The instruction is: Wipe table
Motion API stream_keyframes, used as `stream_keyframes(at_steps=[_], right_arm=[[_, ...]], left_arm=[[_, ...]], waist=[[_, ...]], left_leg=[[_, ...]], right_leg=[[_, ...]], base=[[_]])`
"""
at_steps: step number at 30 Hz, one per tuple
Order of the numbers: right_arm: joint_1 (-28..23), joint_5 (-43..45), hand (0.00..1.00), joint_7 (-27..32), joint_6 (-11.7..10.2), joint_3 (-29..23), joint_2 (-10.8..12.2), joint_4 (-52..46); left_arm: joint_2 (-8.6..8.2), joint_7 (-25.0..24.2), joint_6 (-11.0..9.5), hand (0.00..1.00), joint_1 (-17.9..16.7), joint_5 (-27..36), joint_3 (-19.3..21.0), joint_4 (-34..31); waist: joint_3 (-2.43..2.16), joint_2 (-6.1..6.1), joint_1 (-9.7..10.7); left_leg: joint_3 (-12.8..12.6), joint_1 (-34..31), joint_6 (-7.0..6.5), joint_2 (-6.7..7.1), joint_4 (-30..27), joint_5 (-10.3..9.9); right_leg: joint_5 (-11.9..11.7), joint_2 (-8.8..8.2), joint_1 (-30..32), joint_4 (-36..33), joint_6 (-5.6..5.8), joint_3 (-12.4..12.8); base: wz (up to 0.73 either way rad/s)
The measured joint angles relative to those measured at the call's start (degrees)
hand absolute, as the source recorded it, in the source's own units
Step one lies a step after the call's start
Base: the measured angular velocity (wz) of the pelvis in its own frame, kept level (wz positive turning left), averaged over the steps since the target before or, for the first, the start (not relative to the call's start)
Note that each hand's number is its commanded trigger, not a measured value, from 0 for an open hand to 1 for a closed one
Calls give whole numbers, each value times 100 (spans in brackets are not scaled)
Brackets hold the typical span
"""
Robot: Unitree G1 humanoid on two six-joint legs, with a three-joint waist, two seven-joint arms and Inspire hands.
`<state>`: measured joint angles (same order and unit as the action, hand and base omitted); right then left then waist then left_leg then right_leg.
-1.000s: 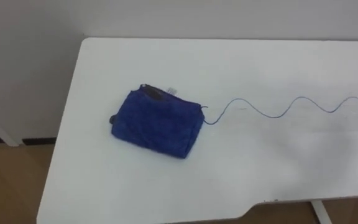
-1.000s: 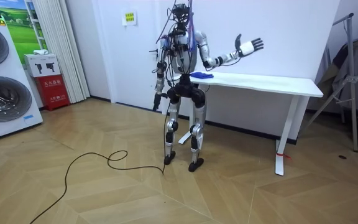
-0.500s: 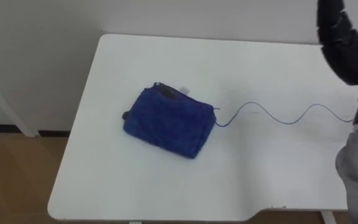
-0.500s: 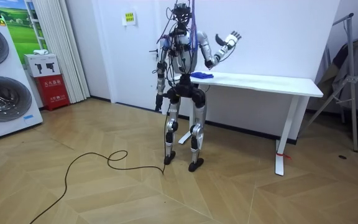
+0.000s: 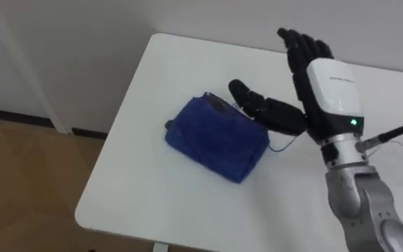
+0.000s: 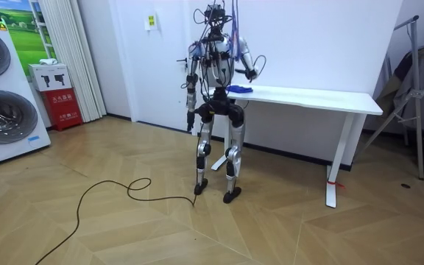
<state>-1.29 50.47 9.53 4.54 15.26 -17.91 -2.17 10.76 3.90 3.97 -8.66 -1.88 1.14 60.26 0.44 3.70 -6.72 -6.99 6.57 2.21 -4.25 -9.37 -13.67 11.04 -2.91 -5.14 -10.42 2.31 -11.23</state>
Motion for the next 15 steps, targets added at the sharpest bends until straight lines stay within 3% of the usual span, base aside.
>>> stream_keyframes(at_steps=[3,6,15], right_arm=[[0,256,0,-229,49,233,6,458],[-2,433,0,-267,70,334,6,875],[-8,873,0,-243,132,384,59,1113]], left_arm=[[-2,-69,-31,0,69,12,-34,0],[-2,-76,-31,0,98,11,-26,0],[0,-95,-29,0,104,2,-13,-18]], waist=[[22,-27,-91],[14,-16,-145],[-18,29,-168]], left_leg=[[0,-39,0,0,3,0],[64,-44,0,4,13,0],[810,25,-1,-1,73,0]], right_leg=[[0,0,42,5,0,-4],[0,4,17,67,0,-30],[0,61,-43,49,0,-116]], base=[[0],[0],[3]])
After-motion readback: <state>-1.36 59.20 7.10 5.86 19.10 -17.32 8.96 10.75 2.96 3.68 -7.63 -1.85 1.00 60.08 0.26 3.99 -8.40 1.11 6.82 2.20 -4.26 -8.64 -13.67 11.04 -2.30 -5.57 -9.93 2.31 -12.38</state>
